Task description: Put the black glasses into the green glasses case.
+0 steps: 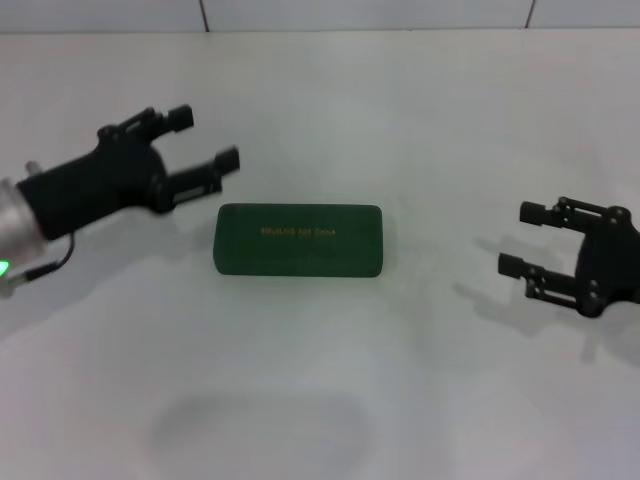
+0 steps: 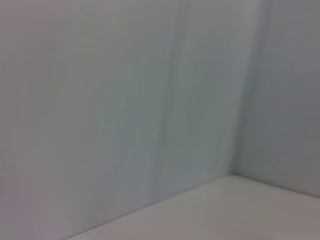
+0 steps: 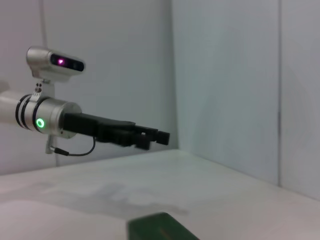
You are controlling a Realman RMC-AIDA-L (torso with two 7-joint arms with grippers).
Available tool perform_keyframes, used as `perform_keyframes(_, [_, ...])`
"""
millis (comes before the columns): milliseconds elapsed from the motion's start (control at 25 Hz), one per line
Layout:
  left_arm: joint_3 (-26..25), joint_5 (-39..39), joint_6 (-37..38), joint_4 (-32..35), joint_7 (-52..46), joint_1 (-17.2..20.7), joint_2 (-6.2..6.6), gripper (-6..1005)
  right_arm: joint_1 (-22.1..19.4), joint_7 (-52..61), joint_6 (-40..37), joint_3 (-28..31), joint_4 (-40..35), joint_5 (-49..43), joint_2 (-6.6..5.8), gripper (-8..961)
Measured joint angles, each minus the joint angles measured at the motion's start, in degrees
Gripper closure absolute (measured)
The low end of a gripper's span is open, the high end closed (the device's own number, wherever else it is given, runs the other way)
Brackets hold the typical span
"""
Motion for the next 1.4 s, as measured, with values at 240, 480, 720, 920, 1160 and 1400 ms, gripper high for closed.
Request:
perform_keyframes(240, [-7.7, 11.0, 12.8, 3.7, 3.1, 6.5, -0.93, 124, -2.0, -3.0, -8.2, -0.4, 0.4, -0.8, -1.52, 300])
perform_keyframes(480, [-9.2, 16.2, 14.6, 4.8, 4.6, 12.6, -3.24, 124, -4.3, -7.1, -9.3, -0.7, 1.5, -2.7, -0.07, 300])
perform_keyframes(720, [-11.1, 18.7, 14.7, 4.0, 5.1, 14.1, -4.25, 124, -3.7, -7.2, -6.5, -0.7, 4.2, -3.2, 0.43, 300])
perform_keyframes(920, [-11.3, 19.1, 14.9, 4.0, 4.9, 14.4, -4.12, 124, -3.7, -7.2, -5.3, -0.8, 4.4, -3.2, 0.69, 300])
perform_keyframes(1160, [-11.4, 20.1, 16.2, 4.1, 4.6, 14.5, -3.88, 124, -3.7, -7.3, -5.5, -0.9, 4.6, -3.2, 0.69, 300])
perform_keyframes(1400, [-11.4, 20.3, 16.3, 4.0, 4.6, 14.5, -3.73, 124, -3.7, -7.3, -5.6, -0.9, 4.6, -3.2, 0.69, 300])
